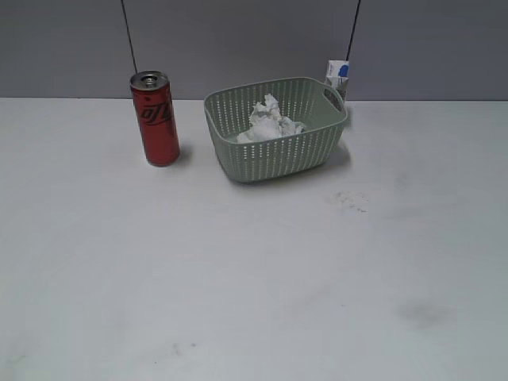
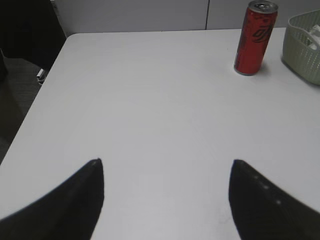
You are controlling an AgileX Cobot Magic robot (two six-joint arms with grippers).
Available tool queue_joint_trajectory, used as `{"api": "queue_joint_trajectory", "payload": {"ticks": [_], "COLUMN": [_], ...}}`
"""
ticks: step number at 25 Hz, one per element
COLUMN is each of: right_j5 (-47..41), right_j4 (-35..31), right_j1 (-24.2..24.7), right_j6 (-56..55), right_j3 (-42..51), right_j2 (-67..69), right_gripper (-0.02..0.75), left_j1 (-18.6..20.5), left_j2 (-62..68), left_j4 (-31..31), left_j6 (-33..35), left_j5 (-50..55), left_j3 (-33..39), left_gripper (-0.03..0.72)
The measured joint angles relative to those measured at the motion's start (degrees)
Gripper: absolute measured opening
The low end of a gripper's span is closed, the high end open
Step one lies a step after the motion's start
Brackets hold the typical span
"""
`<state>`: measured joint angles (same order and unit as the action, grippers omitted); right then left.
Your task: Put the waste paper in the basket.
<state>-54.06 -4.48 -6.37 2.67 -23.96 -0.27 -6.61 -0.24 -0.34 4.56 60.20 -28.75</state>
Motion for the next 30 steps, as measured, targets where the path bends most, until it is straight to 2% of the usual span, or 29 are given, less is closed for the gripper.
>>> {"api": "queue_joint_trajectory", "payload": {"ticks": [30], "right_j5": [0.00], "right_j4": [0.00], "right_j1": [0.00], "right_j6": [0.00], "right_j3": [0.00], "right_j2": [0.00], "right_gripper": [0.587], "left_j1": [0.00], "left_j2": [0.00], "left_j4": [0.00], "left_j6": [0.00], "left_j5": [0.00], "left_j3": [0.00], "left_gripper": [0.590]}}
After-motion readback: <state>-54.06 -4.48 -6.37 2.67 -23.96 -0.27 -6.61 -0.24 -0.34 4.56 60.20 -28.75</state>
